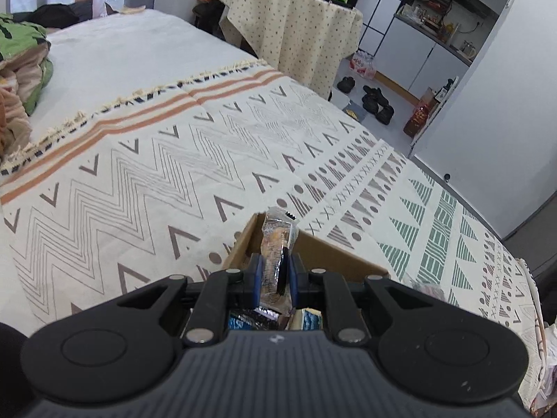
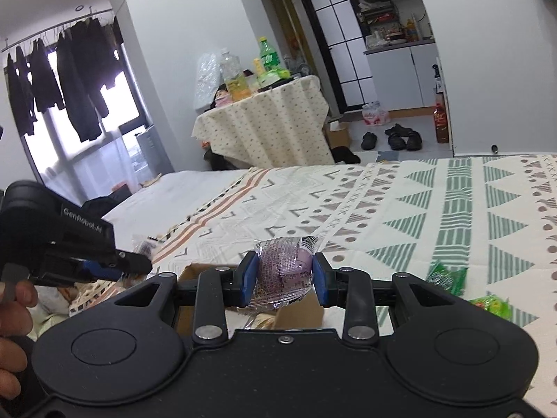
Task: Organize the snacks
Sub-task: 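Carry the clear and purple candies over the box and open both grippers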
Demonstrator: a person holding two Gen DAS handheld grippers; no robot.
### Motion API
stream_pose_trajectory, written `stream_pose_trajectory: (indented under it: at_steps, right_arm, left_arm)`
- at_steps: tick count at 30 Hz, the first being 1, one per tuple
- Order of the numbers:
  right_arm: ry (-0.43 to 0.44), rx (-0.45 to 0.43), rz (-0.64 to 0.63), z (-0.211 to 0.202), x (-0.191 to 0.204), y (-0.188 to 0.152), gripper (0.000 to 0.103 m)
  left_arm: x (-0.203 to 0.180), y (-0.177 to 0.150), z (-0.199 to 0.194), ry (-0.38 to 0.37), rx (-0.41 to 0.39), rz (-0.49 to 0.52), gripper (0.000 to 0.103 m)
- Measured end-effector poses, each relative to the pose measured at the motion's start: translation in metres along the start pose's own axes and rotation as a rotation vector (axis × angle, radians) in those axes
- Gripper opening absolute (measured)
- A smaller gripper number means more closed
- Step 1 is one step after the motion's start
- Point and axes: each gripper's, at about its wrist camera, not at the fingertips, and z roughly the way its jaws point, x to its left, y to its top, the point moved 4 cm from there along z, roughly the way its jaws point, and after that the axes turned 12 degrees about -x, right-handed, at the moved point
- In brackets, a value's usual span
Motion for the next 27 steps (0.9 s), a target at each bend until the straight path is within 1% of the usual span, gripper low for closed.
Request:
stream_pose_trajectory:
  at_steps: [4, 6, 7, 9, 13, 15, 18, 19, 21, 22, 23, 24, 27]
  right_arm:
    - [0.01, 0.011, -0.017, 0.005, 0.009, -0.004, 0.033]
    - [0.012, 0.017, -0.024, 0.006, 0.012, -0.007, 0.033]
    - [0.012, 0.021, -0.028, 0.007, 0.014, -0.008, 0.033]
    - [0.012, 0.03, -0.028, 0.009, 0.015, -0.009, 0.033]
    - [0.024, 0.042, -0.022, 0.01, 0.022, -0.012, 0.033]
    - [0.033, 0.046, -0.023, 0.009, 0.026, -0.013, 0.033]
    - [0.055, 0.046, -0.014, 0.006, 0.031, -0.014, 0.033]
    - [0.068, 0.043, -0.013, 0.005, 0.034, -0.014, 0.034]
    - [0.113, 0.054, -0.004, 0.004, 0.038, -0.014, 0.041]
    - [0.137, 0.063, 0.005, 0.004, 0.04, -0.014, 0.047]
    - [0.149, 0.061, 0.009, 0.003, 0.042, -0.013, 0.055]
    - [0.147, 0.055, 0.006, 0.001, 0.042, -0.012, 0.056]
    - [0.117, 0.04, -0.004, -0.004, 0.033, -0.006, 0.056]
  left_arm:
    - [0.002, -0.008, 0.006, 0.009, 0.038, 0.008, 0.016]
    - [0.003, -0.009, 0.007, 0.004, 0.045, 0.011, 0.02]
    - [0.005, -0.009, 0.008, 0.003, 0.053, 0.013, 0.022]
    - [0.007, -0.007, 0.009, 0.0, 0.061, 0.006, 0.029]
    - [0.014, -0.003, 0.007, 0.02, 0.047, 0.001, 0.035]
    - [0.017, -0.002, 0.005, 0.03, 0.041, -0.002, 0.043]
    - [0.017, 0.0, 0.001, 0.046, 0.035, 0.006, 0.051]
    - [0.017, 0.0, 0.001, 0.051, 0.033, 0.009, 0.053]
    - [0.015, 0.0, -0.002, 0.059, 0.027, 0.016, 0.059]
    - [0.014, 0.001, -0.003, 0.064, 0.025, 0.021, 0.062]
    - [0.012, 0.001, -0.004, 0.07, 0.022, 0.027, 0.068]
    - [0.01, 0.0, -0.005, 0.078, 0.017, 0.033, 0.073]
    - [0.002, -0.002, -0.007, 0.084, 0.014, 0.049, 0.083]
